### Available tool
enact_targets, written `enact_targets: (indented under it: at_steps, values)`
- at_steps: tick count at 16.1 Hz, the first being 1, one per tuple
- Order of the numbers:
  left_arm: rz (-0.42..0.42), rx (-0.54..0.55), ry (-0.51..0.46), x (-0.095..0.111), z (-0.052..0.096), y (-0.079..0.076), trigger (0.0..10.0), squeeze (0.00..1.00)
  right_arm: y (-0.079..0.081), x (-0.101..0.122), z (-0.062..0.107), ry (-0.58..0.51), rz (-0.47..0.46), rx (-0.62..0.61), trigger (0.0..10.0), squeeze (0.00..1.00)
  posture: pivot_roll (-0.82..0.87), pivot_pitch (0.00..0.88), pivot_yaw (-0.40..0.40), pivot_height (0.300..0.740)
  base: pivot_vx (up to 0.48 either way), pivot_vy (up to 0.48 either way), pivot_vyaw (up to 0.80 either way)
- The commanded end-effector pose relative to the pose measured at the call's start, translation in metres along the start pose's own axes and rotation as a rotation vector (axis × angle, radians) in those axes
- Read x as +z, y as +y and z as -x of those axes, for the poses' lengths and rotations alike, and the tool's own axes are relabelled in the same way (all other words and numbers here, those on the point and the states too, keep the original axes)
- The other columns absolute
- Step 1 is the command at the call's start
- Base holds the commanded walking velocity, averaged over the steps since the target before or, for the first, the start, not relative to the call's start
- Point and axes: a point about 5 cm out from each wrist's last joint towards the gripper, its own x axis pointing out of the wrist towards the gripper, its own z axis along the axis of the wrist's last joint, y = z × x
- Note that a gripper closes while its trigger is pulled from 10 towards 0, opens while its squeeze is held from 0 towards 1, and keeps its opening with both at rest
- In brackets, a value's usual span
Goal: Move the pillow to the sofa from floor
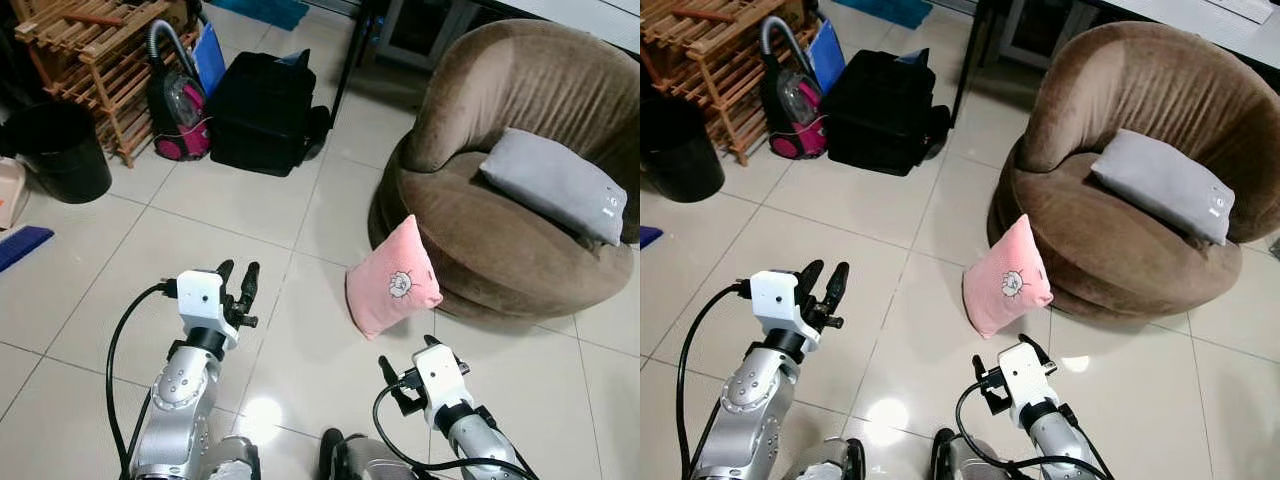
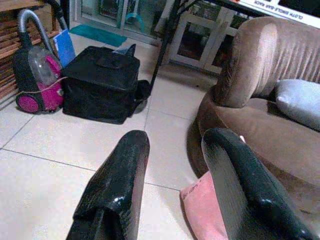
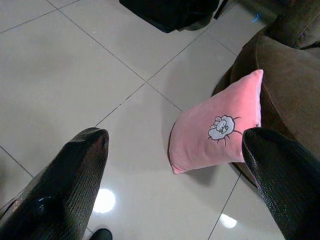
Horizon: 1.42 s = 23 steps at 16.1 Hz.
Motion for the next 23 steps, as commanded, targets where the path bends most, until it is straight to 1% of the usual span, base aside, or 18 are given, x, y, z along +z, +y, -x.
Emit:
enact_targets:
  at_steps: [1, 3, 7, 9, 11, 13, 15, 17, 18, 20, 21, 22, 23]
  values:
    - [0.033, -0.007, 0.030, -0.006, 0.001, -0.005, 10.0, 0.00, -0.004, -0.006, 0.005, 0.033, 0.006, -0.009, 10.0, 0.00, 0.06, 0.192, -0.155, 0.740, 0.401, 0.266, 0.00]
    - [0.069, -0.005, 0.021, -0.005, -0.001, -0.005, 10.0, 0.00, -0.004, -0.006, 0.004, 0.034, 0.007, -0.009, 10.0, 0.00, 0.06, 0.190, -0.154, 0.740, 0.403, 0.261, 0.00]
    - [0.056, -0.008, 0.045, -0.009, -0.001, -0.010, 10.0, 0.00, -0.003, -0.005, 0.003, 0.037, 0.007, -0.010, 10.0, 0.00, 0.05, 0.187, -0.153, 0.740, 0.000, 0.000, 0.00]
    - [0.073, 0.017, 0.074, -0.013, -0.002, -0.008, 10.0, 0.00, -0.003, -0.005, 0.002, 0.038, 0.007, -0.010, 10.0, 0.00, 0.05, 0.184, -0.151, 0.740, 0.000, 0.000, 0.00]
    - [0.066, 0.010, 0.062, -0.010, -0.004, -0.007, 10.0, 0.00, -0.002, -0.004, 0.002, 0.036, 0.006, -0.011, 10.0, 0.00, 0.05, 0.182, -0.150, 0.740, 0.000, 0.000, 0.00]
    - [0.031, 0.003, 0.055, -0.009, -0.004, -0.006, 10.0, 0.00, -0.001, -0.004, 0.002, 0.036, 0.005, -0.010, 10.0, 0.00, 0.05, 0.182, -0.150, 0.740, 0.000, 0.000, 0.00]
    - [0.049, 0.015, 0.064, -0.010, -0.005, -0.006, 10.0, 0.00, 0.000, -0.004, 0.002, 0.036, 0.004, -0.012, 10.0, 0.00, 0.05, 0.183, -0.150, 0.740, 0.000, 0.000, 0.00]
    - [0.046, 0.013, 0.067, -0.010, -0.006, -0.006, 10.0, 0.00, 0.001, -0.002, 0.002, 0.029, -0.001, -0.020, 10.0, 0.00, 0.05, 0.185, -0.148, 0.740, 0.000, 0.000, 0.00]
    - [0.058, 0.012, 0.074, -0.012, -0.005, -0.004, 10.0, 0.00, 0.001, -0.002, 0.002, 0.019, -0.009, -0.030, 10.0, 0.00, 0.05, 0.185, -0.148, 0.740, 0.000, 0.000, 0.00]
    - [0.023, -0.011, 0.076, -0.013, -0.001, 0.002, 10.0, 0.00, 0.000, -0.001, 0.003, 0.003, -0.022, -0.049, 10.0, 0.00, 0.05, 0.183, -0.152, 0.740, 0.000, 0.000, 0.00]
    - [-0.031, -0.027, 0.082, -0.016, 0.006, 0.011, 10.0, 0.00, 0.001, 0.000, 0.003, -0.008, -0.042, -0.061, 10.0, 0.00, 0.05, 0.169, -0.148, 0.740, 0.000, 0.000, 0.00]
    - [-0.052, -0.025, 0.102, -0.020, 0.015, 0.025, 10.0, 0.00, 0.003, 0.000, 0.003, -0.011, -0.051, -0.070, 10.0, 0.00, 0.05, 0.167, -0.138, 0.740, 0.000, 0.000, 0.00]
    - [-0.042, -0.009, 0.126, -0.023, 0.021, 0.034, 10.0, 0.00, 0.004, 0.000, 0.003, -0.008, -0.047, -0.067, 10.0, 0.00, 0.05, 0.166, -0.133, 0.740, 0.000, 0.000, 0.00]
